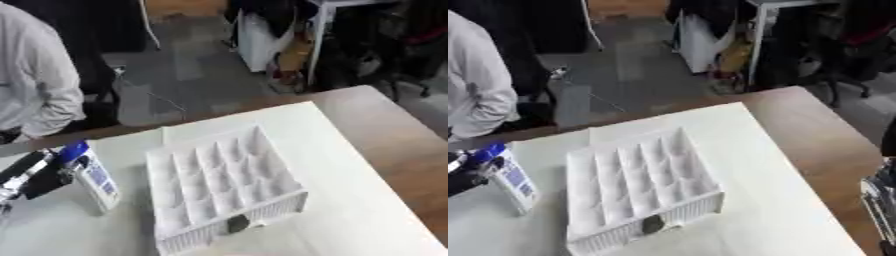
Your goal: Pick up objects on the table and place them in the box.
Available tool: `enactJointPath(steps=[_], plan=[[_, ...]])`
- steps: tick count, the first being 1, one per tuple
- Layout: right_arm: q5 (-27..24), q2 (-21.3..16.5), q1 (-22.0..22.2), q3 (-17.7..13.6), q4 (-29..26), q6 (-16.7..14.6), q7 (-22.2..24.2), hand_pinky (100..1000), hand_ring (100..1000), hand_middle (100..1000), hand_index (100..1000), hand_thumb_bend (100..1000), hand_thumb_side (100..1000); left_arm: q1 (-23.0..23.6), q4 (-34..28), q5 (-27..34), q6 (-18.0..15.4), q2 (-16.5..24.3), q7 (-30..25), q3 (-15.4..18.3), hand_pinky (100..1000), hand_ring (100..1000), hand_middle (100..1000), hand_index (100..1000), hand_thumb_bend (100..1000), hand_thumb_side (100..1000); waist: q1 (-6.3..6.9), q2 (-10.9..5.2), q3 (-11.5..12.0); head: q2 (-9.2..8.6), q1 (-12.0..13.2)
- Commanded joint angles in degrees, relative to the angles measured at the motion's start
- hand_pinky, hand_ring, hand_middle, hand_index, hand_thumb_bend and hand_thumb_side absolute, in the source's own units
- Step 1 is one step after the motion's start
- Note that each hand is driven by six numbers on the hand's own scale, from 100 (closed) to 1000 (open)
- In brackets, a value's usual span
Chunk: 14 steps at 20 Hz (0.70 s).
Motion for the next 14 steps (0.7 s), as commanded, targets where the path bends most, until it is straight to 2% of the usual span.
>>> enactJointPath(steps=[1,7,14], plan=[[0.12,-1.17,-0.17,-0.46,-0.89,-0.48,-0.55,389,451,416,575,100,1000,-0.70,-4.28,0.98,0.03,3.26,0.74,0.60,100,100,100,387,109,900,-0.06,-0.81,0.21,-0.54,-0.37],[0.37,-1.36,0.26,-0.55,-0.89,-0.45,-0.72,389,451,416,576,100,1000,-1.17,-12.32,6.60,1.37,5.04,2.50,0.73,100,100,100,385,108,896,-0.04,-0.98,0.57,-0.51,-0.54],[0.46,-1.47,0.44,-0.51,-0.89,-0.42,-0.78,389,451,416,575,100,1000,-2.68,-21.72,11.64,2.19,6.09,3.59,-1.14,100,100,100,384,105,893,0.05,-1.23,0.72,-0.56,-0.29]])
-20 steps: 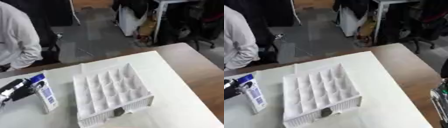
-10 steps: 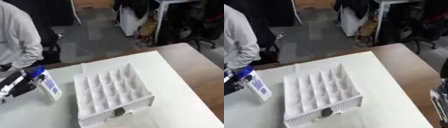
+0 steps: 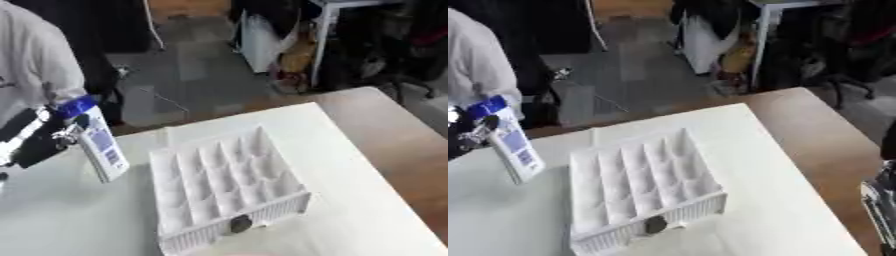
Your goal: Pick up objects on the table and place them in the box.
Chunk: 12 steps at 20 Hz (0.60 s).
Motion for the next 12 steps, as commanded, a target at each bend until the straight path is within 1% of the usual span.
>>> enactJointPath(steps=[1,7,12], plan=[[0.21,-1.43,-0.52,-0.49,-0.89,-0.45,-0.75,389,451,416,575,100,1000,-1.71,-4.64,2.37,0.32,2.30,0.55,-0.45,100,100,100,384,105,893,-0.01,-1.01,0.06,-0.61,-0.19],[0.07,-1.36,-0.76,-0.38,-0.89,-0.46,-0.70,390,451,417,575,100,1000,-3.77,-7.91,6.39,0.92,0.75,1.34,-1.83,100,100,100,385,101,890,0.10,-1.13,-0.12,-0.76,-0.02],[-0.19,-1.23,-1.12,-0.20,-0.89,-0.41,-0.50,391,451,417,575,100,1000,-6.03,-8.49,7.45,0.47,-0.88,-0.43,-4.12,100,100,100,386,105,894,0.19,-1.17,-0.44,-0.74,0.22]])
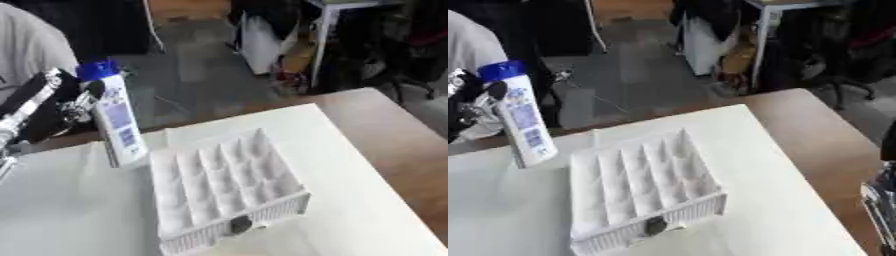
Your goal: Pick up objects on the table and place them in the box.
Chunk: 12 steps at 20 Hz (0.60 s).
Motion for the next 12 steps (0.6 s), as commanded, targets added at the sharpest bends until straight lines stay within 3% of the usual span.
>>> enactJointPath(steps=[1,12], plan=[[-0.21,-1.18,-1.25,-0.19,-0.89,-0.41,-0.45,391,451,417,575,100,1000,-2.38,-1.04,0.26,-0.41,0.11,-1.32,-1.01,100,100,100,386,105,894,0.01,-0.88,-0.30,-0.76,0.26],[-0.82,-0.79,-2.85,-0.24,-0.89,-0.33,-0.40,393,450,420,573,100,1000,-6.39,2.62,-2.10,-3.40,-2.46,-5.75,-4.23,100,100,100,395,114,906,0.62,-0.96,-1.37,-0.37,-0.28]])
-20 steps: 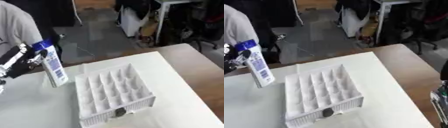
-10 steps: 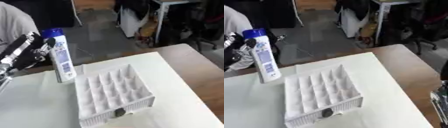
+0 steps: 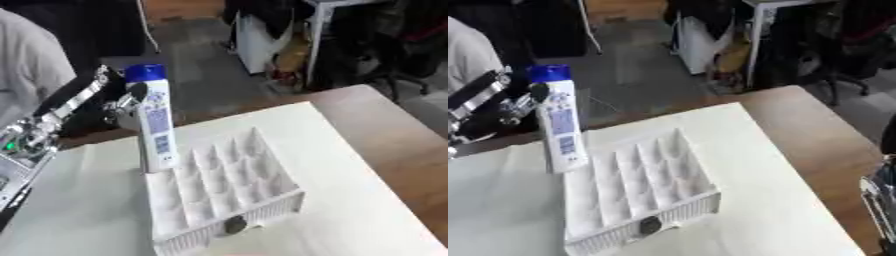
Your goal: Pick up objects on the table and place them in the box.
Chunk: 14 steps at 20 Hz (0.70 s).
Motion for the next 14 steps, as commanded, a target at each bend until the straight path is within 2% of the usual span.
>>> enactJointPath(steps=[1,12,13,14], plan=[[-0.26,-0.80,-1.29,-0.23,-0.89,-0.52,-0.61,393,450,420,573,100,1000,-2.00,0.45,-0.64,-1.16,0.47,-1.24,-0.37,100,100,100,397,124,898,-0.06,-0.95,-0.19,-0.32,-0.39],[-0.70,-0.75,-2.07,-0.15,-0.89,-0.57,-0.43,394,449,421,572,100,1000,-2.55,2.81,-0.44,-5.15,-0.32,-3.76,-1.36,100,100,104,468,106,941,0.30,-1.04,-0.68,-0.31,-1.00],[-0.72,-0.75,-2.10,-0.15,-0.89,-0.56,-0.43,394,449,421,572,100,1000,-2.54,2.76,-0.01,-5.64,-0.36,-3.87,-1.45,100,160,322,589,175,981,0.31,-1.04,-0.70,-0.31,-1.00],[-0.74,-0.75,-2.12,-0.15,-0.89,-0.56,-0.42,394,449,421,572,100,1000,-2.48,2.72,0.42,-6.21,-0.35,-4.19,-1.60,100,183,343,604,193,988,0.32,-1.04,-0.70,-0.31,-1.01]])
